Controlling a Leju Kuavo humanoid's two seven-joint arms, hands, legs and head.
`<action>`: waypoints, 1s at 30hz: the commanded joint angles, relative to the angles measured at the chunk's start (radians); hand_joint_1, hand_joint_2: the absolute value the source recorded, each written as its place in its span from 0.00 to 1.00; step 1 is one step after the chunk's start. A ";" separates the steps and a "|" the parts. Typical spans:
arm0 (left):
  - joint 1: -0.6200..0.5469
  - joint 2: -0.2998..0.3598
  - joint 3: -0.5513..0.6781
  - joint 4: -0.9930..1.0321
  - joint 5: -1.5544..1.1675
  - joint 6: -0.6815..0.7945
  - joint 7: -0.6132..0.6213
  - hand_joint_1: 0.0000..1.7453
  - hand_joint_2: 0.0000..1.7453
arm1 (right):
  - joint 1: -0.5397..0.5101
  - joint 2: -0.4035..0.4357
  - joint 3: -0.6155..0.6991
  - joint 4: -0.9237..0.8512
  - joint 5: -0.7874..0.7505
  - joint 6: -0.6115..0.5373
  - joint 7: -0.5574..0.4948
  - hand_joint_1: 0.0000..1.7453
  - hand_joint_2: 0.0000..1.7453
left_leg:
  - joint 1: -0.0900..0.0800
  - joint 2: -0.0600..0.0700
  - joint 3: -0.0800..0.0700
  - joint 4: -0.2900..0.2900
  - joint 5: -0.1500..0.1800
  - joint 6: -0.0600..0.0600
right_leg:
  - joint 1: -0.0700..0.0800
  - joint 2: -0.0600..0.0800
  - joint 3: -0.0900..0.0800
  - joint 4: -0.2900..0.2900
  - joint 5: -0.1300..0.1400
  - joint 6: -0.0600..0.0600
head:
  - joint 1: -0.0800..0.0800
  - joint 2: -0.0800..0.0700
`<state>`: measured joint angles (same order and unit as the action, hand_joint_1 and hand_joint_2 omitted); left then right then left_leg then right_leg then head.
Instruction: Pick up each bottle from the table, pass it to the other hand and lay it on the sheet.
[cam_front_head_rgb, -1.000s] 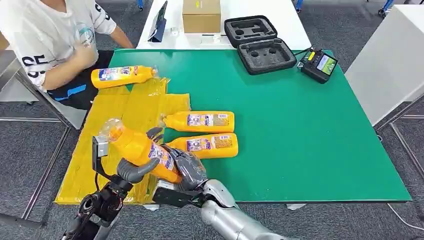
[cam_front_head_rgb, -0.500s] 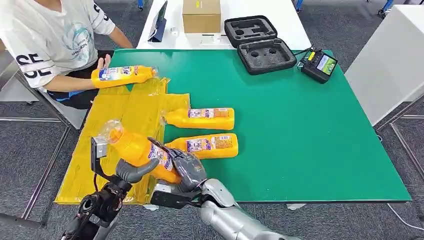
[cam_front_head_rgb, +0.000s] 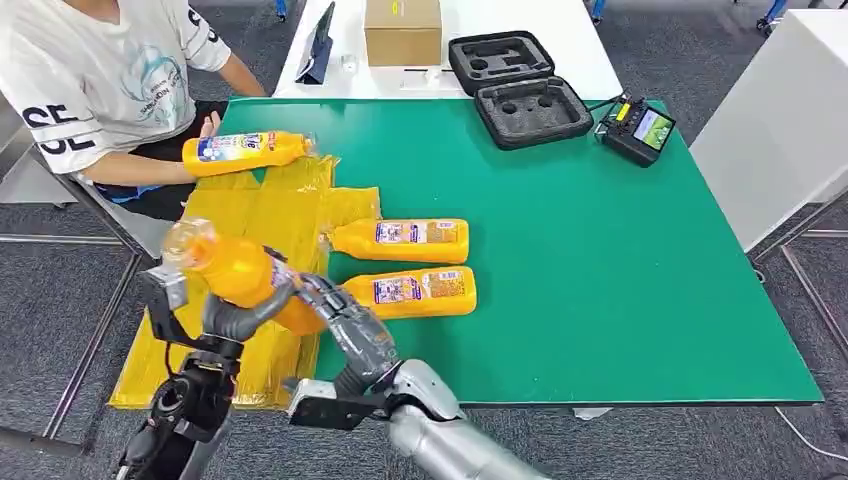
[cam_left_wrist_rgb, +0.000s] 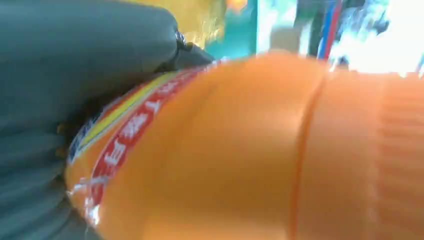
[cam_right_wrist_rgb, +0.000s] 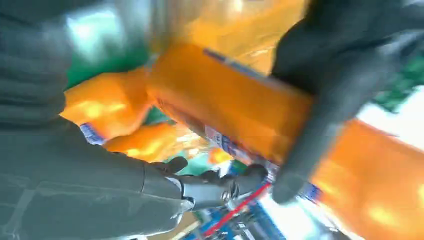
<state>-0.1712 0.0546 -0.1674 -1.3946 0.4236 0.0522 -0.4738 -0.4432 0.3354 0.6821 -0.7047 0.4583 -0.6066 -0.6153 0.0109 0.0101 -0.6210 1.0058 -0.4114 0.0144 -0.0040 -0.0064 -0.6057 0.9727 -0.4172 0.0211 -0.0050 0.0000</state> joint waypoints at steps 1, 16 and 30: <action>-0.048 -0.022 0.046 0.017 -0.013 0.016 -0.009 1.00 1.00 | 0.030 -0.046 -0.029 -0.149 -0.016 0.020 -0.008 0.00 0.00 | 0.000 -0.005 0.004 0.000 -0.001 0.000 | 0.000 -0.004 0.006 0.000 -0.002 0.000 | 0.000 0.000; -0.174 0.060 0.108 0.086 -0.740 0.418 -0.070 1.00 1.00 | 0.154 -0.115 -0.068 -0.576 -0.214 0.005 -0.083 0.00 0.00 | 0.000 -0.004 0.002 0.000 0.000 0.000 | 0.000 -0.003 0.003 0.000 -0.001 0.000 | 0.000 0.000; -0.257 0.143 0.040 0.325 -1.338 0.423 0.188 1.00 1.00 | 0.130 -0.098 -0.059 -0.542 -0.238 0.069 -0.083 0.00 1.00 | 0.000 -0.003 0.006 -0.001 -0.001 -0.001 | 0.000 -0.002 0.006 0.000 -0.002 -0.001 | 0.000 0.000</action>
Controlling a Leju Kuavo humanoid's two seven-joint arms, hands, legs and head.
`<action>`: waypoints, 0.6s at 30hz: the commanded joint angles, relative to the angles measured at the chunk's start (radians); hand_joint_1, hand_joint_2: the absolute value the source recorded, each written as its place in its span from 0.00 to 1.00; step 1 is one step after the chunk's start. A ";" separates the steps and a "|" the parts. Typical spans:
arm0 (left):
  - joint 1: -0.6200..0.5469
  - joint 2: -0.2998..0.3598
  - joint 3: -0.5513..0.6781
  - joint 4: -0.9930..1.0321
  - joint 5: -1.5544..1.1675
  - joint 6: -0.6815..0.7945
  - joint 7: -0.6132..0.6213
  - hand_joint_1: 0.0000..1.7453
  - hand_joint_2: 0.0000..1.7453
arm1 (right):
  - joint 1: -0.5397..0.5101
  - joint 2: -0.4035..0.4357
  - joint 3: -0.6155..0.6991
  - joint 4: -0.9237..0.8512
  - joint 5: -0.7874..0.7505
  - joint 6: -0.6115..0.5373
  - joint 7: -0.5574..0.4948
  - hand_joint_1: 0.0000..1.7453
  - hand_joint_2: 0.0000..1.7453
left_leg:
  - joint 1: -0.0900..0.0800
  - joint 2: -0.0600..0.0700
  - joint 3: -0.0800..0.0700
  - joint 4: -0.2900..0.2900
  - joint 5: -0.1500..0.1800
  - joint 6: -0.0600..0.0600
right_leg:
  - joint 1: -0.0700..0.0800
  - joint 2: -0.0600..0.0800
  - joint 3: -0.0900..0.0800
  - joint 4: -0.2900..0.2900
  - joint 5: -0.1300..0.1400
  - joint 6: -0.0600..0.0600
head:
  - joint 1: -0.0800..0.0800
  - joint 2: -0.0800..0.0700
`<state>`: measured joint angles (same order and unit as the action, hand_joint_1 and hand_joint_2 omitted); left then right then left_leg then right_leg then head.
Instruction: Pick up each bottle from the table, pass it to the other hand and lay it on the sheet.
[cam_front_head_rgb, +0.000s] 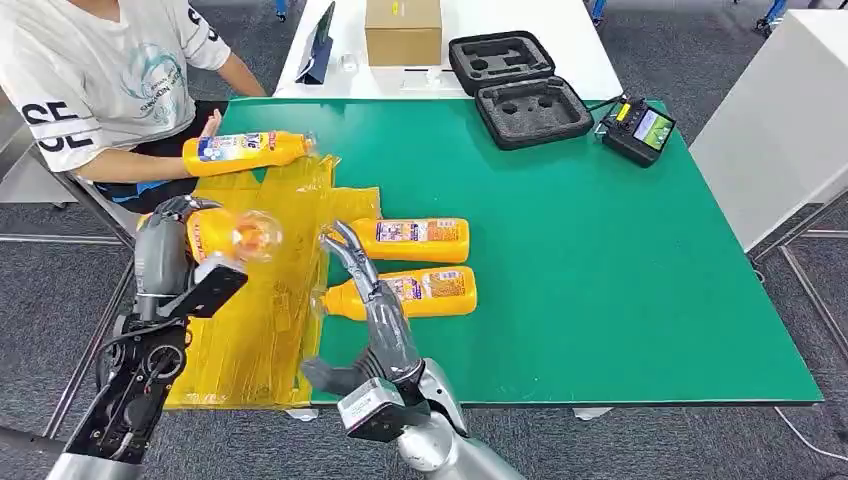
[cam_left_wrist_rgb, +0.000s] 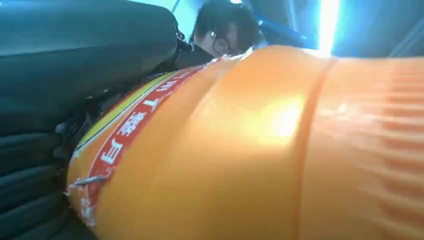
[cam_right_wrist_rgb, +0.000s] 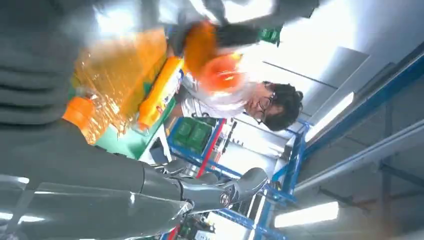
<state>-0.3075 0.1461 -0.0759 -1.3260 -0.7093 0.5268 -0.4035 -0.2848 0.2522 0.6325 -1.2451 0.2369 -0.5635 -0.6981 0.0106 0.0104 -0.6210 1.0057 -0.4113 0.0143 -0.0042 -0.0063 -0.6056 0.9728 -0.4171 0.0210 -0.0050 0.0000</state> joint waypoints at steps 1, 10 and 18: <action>-0.132 0.050 -0.057 0.295 -0.232 -0.083 0.133 1.00 1.00 | -0.026 -0.017 -0.011 -0.008 -0.019 0.025 0.000 0.00 1.00 | 0.000 -0.003 0.003 -0.001 0.000 -0.001 | 0.000 -0.002 0.004 0.000 -0.001 -0.001 | 0.000 0.000; -0.214 0.055 -0.106 0.488 -0.343 -0.216 0.189 1.00 1.00 | -0.011 -0.027 -0.007 -0.031 -0.035 0.029 0.000 0.00 1.00 | 0.000 -0.003 0.004 -0.001 0.000 0.000 | 0.000 -0.002 0.005 -0.001 -0.001 0.000 | 0.000 0.000; -0.315 0.054 -0.136 0.622 -0.337 -0.354 0.177 1.00 1.00 | -0.017 -0.014 -0.015 -0.010 -0.028 0.049 0.000 0.00 1.00 | 0.001 -0.004 0.002 0.000 0.000 -0.001 | 0.001 -0.003 0.003 0.000 -0.001 0.000 | 0.000 0.000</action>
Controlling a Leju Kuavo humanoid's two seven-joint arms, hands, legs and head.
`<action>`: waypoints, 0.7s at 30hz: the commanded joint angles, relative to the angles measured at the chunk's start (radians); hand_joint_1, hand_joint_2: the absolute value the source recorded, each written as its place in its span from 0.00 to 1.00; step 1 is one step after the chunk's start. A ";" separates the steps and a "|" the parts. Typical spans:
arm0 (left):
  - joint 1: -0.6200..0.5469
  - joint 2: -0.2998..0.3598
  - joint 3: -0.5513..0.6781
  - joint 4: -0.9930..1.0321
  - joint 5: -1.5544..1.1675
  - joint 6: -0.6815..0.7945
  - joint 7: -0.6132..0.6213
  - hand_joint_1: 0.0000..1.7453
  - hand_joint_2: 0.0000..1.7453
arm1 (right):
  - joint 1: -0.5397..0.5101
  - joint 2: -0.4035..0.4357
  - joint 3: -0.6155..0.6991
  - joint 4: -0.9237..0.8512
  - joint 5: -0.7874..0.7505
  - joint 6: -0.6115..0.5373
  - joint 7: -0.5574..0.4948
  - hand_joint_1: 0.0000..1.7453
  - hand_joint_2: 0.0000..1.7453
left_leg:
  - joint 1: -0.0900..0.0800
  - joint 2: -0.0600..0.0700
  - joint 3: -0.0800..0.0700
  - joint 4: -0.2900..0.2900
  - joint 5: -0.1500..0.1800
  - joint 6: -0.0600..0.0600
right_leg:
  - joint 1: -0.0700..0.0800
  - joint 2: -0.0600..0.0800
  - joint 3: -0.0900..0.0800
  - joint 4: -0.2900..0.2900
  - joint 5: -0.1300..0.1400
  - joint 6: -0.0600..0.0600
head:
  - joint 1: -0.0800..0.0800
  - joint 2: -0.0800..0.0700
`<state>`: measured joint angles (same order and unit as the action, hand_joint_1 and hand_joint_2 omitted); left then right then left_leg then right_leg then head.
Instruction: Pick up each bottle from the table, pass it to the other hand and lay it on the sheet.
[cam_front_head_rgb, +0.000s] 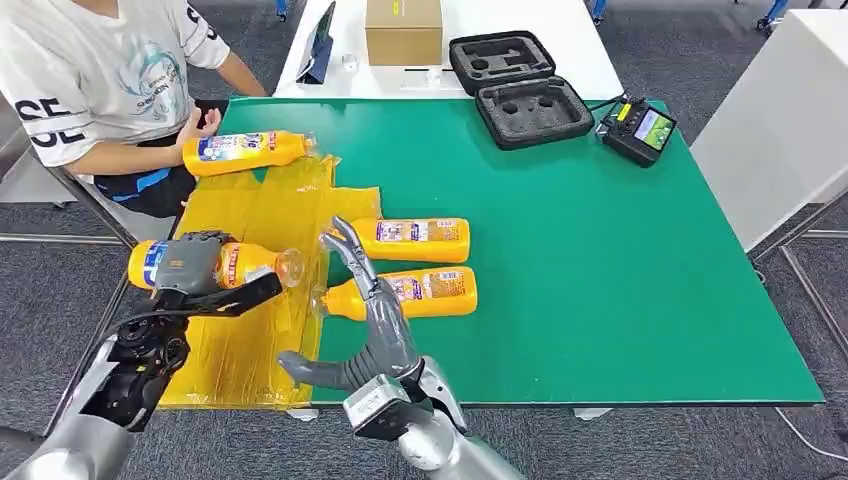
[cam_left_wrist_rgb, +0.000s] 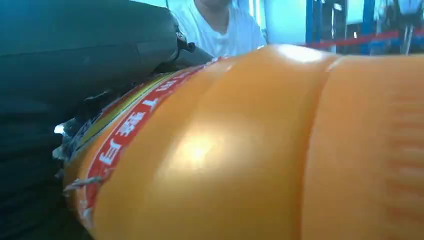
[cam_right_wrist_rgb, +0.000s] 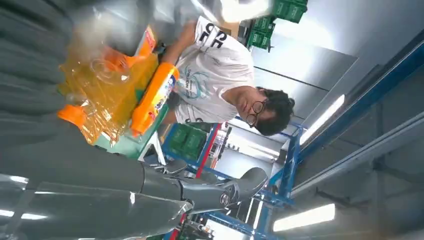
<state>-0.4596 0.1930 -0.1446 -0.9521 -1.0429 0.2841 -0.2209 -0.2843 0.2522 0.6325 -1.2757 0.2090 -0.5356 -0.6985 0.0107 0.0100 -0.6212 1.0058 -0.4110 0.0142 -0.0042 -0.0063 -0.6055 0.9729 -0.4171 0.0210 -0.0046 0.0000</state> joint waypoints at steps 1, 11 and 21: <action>-0.173 0.007 -0.072 0.266 -0.005 -0.130 -0.006 1.00 1.00 | -0.017 -0.012 -0.016 0.022 0.002 0.024 0.000 0.00 1.00 | 0.001 -0.004 0.004 0.000 -0.001 -0.001 | 0.001 -0.003 0.005 0.000 -0.002 -0.001 | 0.000 0.000; -0.223 0.002 -0.083 0.372 0.005 -0.217 -0.015 1.00 1.00 | -0.019 -0.006 -0.019 0.054 0.017 0.039 0.000 0.00 1.00 | 0.001 -0.002 0.003 -0.001 0.000 -0.001 | 0.001 -0.001 0.004 -0.001 -0.001 0.000 | 0.000 0.000; -0.208 -0.010 -0.112 0.416 -0.036 -0.175 0.027 1.00 1.00 | -0.019 0.017 -0.058 0.074 0.024 0.092 0.000 0.00 1.00 | 0.000 -0.002 0.006 -0.002 -0.001 -0.001 | 0.000 -0.001 0.006 -0.001 -0.001 0.000 | 0.000 0.000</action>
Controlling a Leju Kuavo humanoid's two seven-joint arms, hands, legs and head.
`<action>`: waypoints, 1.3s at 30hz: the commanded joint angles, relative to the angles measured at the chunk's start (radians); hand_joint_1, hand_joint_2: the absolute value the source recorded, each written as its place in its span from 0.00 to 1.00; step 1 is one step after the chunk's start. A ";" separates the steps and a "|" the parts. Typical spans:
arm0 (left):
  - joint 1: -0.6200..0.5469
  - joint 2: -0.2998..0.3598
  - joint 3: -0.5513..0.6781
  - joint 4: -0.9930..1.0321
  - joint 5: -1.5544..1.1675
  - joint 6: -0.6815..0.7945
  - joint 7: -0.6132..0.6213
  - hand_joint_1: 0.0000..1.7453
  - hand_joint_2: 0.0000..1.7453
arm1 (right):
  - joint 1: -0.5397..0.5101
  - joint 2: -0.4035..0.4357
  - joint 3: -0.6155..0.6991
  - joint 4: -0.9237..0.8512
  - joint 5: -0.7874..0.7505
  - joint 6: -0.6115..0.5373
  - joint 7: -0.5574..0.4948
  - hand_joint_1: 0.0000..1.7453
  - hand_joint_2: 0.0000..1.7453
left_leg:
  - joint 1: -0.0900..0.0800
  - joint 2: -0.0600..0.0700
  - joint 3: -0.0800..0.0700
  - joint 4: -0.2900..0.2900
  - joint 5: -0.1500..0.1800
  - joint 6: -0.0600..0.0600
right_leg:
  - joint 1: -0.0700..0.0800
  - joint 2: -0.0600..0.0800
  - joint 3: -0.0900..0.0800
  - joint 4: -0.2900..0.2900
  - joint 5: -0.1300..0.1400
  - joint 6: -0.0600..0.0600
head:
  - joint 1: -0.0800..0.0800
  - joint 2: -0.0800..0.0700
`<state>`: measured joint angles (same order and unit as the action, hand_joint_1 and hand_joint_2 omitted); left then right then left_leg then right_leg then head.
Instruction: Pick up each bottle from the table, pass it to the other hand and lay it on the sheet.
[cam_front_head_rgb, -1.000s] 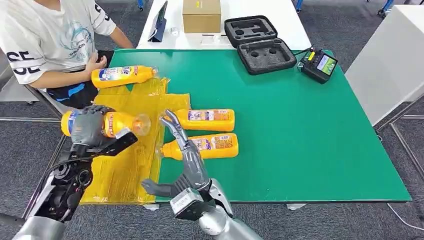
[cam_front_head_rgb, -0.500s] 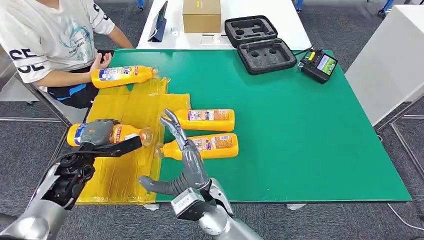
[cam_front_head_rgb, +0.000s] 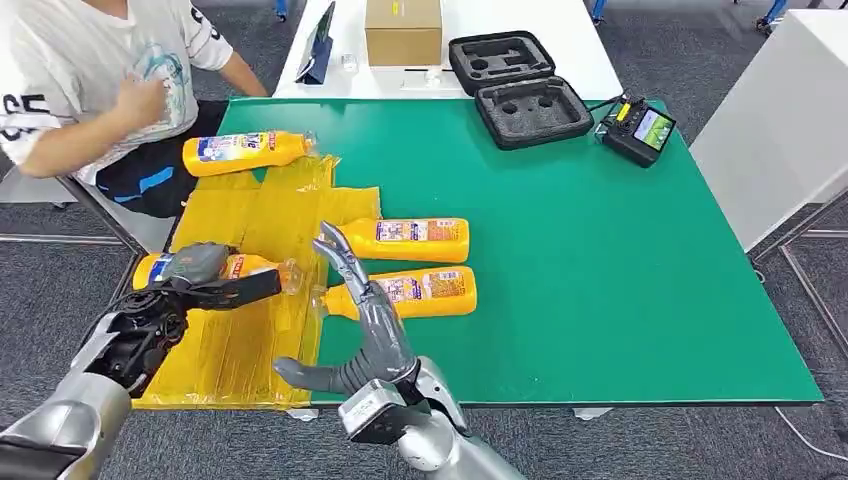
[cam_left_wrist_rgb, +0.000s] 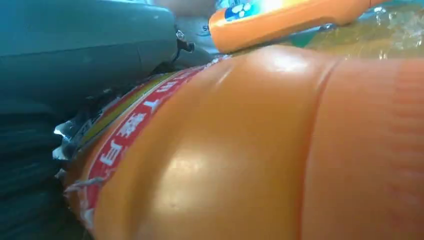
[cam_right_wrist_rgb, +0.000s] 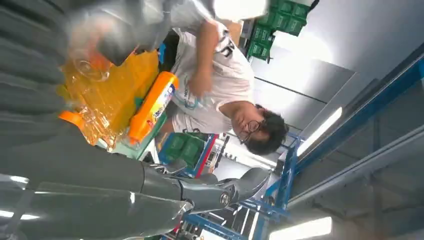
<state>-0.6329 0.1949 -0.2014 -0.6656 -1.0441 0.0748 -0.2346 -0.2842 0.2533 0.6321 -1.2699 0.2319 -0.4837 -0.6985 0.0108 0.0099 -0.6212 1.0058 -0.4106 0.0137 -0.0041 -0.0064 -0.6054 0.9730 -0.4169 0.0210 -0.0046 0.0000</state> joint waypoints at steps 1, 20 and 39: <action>-0.035 -0.012 -0.055 0.129 -0.034 0.034 0.041 1.00 1.00 | -0.019 0.016 -0.057 0.068 0.001 0.040 0.000 0.00 1.00 | 0.000 -0.001 0.004 -0.001 -0.001 0.000 | 0.000 0.000 0.004 -0.001 -0.001 0.000 | 0.000 0.000; -0.005 -0.028 -0.015 0.146 0.005 0.001 0.025 0.00 0.00 | -0.024 0.025 -0.075 0.087 0.012 0.078 0.000 0.00 1.00 | 0.000 -0.001 0.007 -0.002 0.000 0.000 | 0.000 0.000 0.007 -0.001 -0.001 0.000 | 0.000 0.000; -0.022 -0.029 0.068 0.165 0.233 -0.298 -0.106 0.00 0.00 | -0.027 0.027 -0.068 0.105 0.021 0.064 0.000 0.00 1.00 | -0.001 -0.002 0.014 -0.003 0.000 0.000 | -0.001 -0.001 0.014 -0.002 -0.001 0.000 | 0.000 0.000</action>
<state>-0.6625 0.1881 -0.1633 -0.5974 -0.8828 -0.1097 -0.3132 -0.2850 0.2876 0.5825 -1.2287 0.2510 -0.4112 -0.6985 0.0102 0.0080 -0.6117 1.0052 -0.4100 0.0143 -0.0043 -0.0089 -0.5943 0.9728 -0.4173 0.0209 -0.0050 0.0000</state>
